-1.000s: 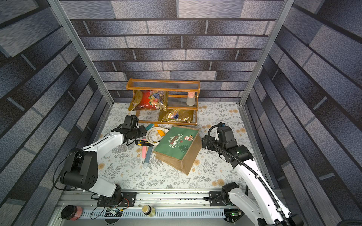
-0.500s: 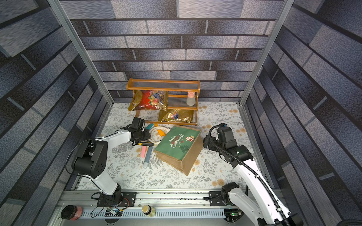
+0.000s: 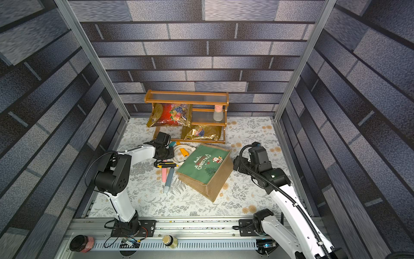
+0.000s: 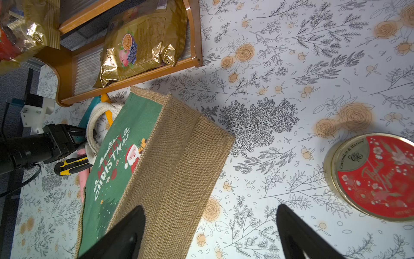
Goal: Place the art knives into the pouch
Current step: Open the pouch at the center of the board.
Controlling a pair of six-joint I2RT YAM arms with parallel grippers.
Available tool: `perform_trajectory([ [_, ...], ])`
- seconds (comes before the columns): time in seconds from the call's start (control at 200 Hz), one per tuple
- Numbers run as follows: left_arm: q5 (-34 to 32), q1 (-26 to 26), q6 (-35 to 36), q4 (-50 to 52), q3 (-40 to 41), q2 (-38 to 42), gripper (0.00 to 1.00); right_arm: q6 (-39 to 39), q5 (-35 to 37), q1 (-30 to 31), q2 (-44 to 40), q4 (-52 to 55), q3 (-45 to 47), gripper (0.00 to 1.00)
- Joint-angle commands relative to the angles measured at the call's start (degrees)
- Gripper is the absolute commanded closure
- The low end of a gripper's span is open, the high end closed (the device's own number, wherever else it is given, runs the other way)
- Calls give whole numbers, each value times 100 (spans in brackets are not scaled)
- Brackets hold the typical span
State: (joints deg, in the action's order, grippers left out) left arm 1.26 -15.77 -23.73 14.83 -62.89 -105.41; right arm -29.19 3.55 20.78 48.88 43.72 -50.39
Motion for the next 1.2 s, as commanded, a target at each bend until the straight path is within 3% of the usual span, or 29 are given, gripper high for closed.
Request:
perform_trajectory([
  [0.0, 11, -44, 56, 162, -84, 115, 76, -71, -62, 41, -28, 147, -19, 7],
  [0.085, 175, -113, 192, 183, -131, 220, 90, -45, -103, 41, -20, 118, -58, 7],
  [0.245, -89, -334, 276, 609, -395, 367, 86, 165, -132, 41, 147, 183, -260, 9],
  [0.401, -38, -440, 222, 650, -336, 1018, 100, 409, -351, 40, 369, 222, -526, 12],
  [0.596, 107, -544, 116, 835, -410, 1857, 100, 547, -573, 41, 493, 86, -708, 14],
  [0.801, 539, -712, -117, 856, -707, 2352, 100, 740, -1367, 162, 689, -498, -839, 21],
  [1.192, 1025, -1213, -318, 1141, -2497, 1746, 100, 1582, -1799, 1186, 968, -1966, -967, 20],
])
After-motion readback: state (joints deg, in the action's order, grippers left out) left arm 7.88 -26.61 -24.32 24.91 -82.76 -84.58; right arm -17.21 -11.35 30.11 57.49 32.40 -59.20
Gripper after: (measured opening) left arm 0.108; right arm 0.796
